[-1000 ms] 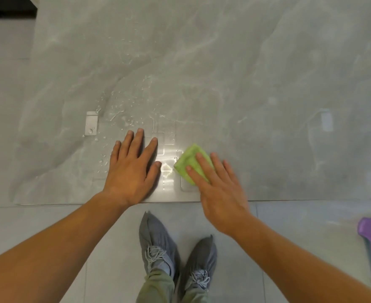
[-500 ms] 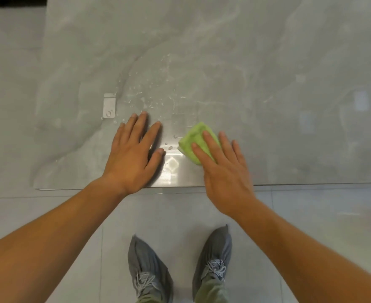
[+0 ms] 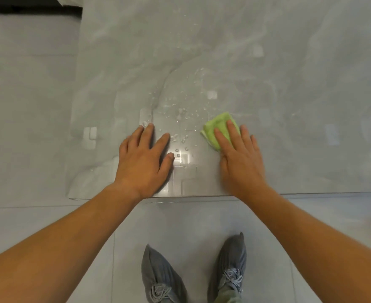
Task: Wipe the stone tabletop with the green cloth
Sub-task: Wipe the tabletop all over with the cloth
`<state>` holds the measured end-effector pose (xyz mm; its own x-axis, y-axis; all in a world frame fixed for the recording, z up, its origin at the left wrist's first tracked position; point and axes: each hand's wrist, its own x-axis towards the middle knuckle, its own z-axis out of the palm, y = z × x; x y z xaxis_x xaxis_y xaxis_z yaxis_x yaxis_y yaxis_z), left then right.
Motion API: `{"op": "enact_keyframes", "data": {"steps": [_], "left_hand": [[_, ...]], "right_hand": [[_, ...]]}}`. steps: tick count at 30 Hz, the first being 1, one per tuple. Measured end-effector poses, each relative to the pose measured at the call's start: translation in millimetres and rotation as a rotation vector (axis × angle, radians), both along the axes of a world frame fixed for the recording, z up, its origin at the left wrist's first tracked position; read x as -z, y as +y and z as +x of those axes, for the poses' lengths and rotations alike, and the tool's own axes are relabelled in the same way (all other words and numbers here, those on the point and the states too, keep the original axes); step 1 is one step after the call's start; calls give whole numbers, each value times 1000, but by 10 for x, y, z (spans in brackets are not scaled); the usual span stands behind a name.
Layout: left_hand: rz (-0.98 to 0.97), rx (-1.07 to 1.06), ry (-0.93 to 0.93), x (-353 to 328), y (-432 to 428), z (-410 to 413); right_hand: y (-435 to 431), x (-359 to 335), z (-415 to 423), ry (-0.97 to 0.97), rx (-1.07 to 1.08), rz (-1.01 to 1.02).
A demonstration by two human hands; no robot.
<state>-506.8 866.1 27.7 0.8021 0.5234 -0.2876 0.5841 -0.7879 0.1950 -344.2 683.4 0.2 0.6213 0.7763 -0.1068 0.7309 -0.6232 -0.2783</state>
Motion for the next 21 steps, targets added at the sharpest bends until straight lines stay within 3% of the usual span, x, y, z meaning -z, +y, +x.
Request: {"op": "enact_keyframes", "data": {"steps": [3,8,13,19,21], "left_hand": [[-15,24,-11,3,73,-24],[-51,57,-75,33,176,-137],[-48,75,-80,110,290,-168],[39,98,-36,240,346,-184],[41,100,-48,257,343,-190]], "right_hand": [[202,-9,-245,-14,80,15],[-5,-6,-456,-14,-392,-14],[393,-18,-235,-5,-32,25],[76,11,-596,-2,-370,39],[195,37,-346,-27,-314,28]]}}
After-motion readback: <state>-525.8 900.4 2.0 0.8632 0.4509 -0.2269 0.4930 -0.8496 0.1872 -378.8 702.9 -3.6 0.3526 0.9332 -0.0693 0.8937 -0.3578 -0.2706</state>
